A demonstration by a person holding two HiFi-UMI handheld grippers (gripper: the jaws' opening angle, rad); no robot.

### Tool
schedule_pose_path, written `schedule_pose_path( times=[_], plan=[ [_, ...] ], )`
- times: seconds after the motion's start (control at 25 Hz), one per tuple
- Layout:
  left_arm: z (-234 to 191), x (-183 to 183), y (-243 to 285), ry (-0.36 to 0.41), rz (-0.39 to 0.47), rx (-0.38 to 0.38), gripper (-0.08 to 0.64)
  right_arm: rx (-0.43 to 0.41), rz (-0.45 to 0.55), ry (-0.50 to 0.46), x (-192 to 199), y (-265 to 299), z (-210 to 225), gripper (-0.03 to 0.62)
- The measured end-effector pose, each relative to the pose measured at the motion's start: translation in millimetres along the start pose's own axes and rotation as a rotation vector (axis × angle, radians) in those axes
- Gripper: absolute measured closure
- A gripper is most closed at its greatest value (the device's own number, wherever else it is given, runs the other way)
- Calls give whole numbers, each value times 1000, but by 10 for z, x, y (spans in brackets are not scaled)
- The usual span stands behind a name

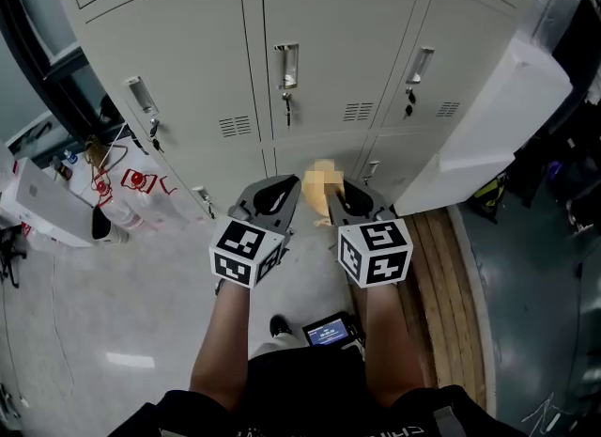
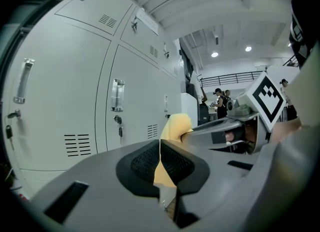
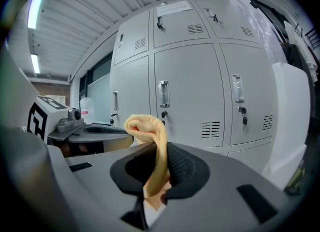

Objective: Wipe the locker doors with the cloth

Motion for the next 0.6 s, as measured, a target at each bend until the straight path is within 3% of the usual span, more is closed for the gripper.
schedule_pose_path(
  times=[0.4, 0.6],
  plan=[
    [-58, -322, 389, -40, 55, -103, 535, -93, -4, -96, -429, 191, 380, 517],
    [-10, -403, 468, -1, 56, -125, 535, -124, 22, -86, -538, 225, 499, 517]
  ],
)
Point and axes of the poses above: the fingertips, and each gripper's own axes: y forward along the fingers, z to its right, x out of its underside, the point moved 4 cm from there along -y, backward along the fingers, and after that the axes turned 14 degrees about -x, right-handed, at the moved point
